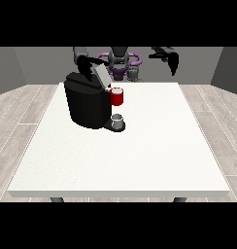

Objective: Insert the coffee pod into the coffee machine and close the lid

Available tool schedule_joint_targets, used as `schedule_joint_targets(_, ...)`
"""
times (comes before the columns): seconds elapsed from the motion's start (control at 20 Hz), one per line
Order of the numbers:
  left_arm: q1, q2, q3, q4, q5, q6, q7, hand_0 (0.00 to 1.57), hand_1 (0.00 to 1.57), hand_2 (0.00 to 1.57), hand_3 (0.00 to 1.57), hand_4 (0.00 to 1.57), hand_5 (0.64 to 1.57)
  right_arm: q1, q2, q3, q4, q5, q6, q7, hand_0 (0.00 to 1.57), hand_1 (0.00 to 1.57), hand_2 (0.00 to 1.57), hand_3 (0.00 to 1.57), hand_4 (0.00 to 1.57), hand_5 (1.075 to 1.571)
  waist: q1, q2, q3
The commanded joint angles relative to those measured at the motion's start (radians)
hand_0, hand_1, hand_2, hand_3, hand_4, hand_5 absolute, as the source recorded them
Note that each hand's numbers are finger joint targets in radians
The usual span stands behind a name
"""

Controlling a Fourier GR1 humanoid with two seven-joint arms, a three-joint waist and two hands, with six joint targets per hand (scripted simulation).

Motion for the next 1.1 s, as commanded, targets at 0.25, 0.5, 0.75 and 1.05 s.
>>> schedule_joint_targets(0.25,0.03,0.041,-0.003,-0.023,0.021,-0.009,-0.019,0.0,0.0,0.0,0.0,0.0,1.571,-0.066,0.027,0.007,0.073,0.018,0.001,-0.011,0.0,0.0,0.0,0.0,0.0,1.571,0.004,0.04,0.0026)
schedule_joint_targets(0.5,0.047,0.02,-0.028,-0.006,-0.024,0.036,-0.071,0.0,0.0,0.0,0.0,0.0,1.571,-0.12,0.011,0.01,0.078,0.029,0.017,0.01,0.0,0.0,0.0,0.0,0.0,1.571,0.001,0.052,0.0024)
schedule_joint_targets(0.75,0.057,0.052,-0.004,0.009,0.019,0.01,-0.03,0.0,0.0,0.0,0.0,0.0,1.571,-0.109,0.038,0.051,0.071,0.059,0.012,0.046,0.0,0.0,0.0,0.0,0.08,1.571,-0.01,0.008,0.0024)
schedule_joint_targets(1.05,0.017,0.063,-0.008,0.02,0.013,0.018,-0.048,0.0,0.0,0.0,0.0,0.14,1.571,-0.153,0.067,0.078,0.078,0.103,-0.032,-0.004,0.0,0.0,0.0,0.0,0.0,1.571,0.019,0.052,0.0025)
